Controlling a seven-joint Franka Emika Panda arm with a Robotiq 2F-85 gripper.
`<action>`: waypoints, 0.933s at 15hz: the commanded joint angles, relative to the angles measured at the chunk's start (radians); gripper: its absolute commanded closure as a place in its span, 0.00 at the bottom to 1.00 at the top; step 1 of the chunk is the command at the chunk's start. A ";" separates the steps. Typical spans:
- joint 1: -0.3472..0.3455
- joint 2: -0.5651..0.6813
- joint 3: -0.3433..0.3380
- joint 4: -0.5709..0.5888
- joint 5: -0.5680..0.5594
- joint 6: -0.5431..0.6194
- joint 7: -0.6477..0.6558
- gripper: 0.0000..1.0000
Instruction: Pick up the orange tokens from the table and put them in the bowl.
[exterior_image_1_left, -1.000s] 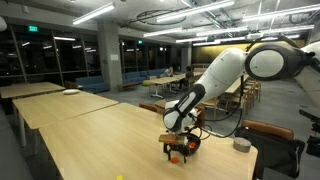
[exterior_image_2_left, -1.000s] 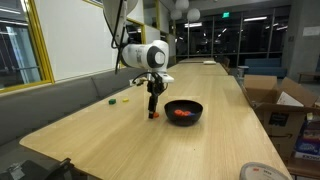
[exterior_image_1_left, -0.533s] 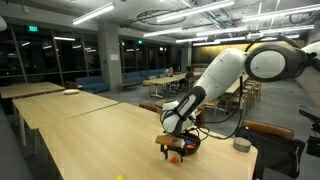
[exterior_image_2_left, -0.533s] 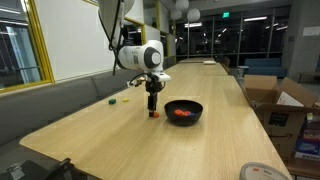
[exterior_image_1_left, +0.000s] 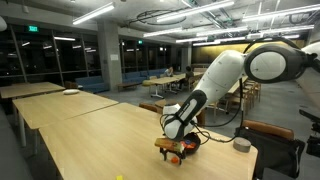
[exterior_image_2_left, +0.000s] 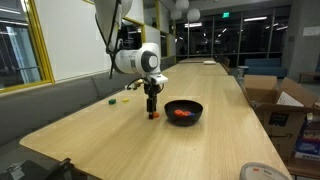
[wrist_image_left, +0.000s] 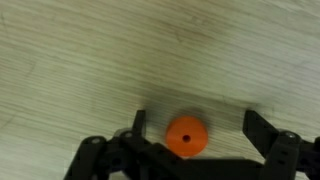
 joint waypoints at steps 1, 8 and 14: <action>0.029 -0.008 -0.031 -0.031 -0.025 0.063 0.054 0.00; 0.066 -0.022 -0.069 -0.062 -0.047 0.109 0.112 0.00; 0.077 -0.040 -0.080 -0.080 -0.071 0.116 0.139 0.00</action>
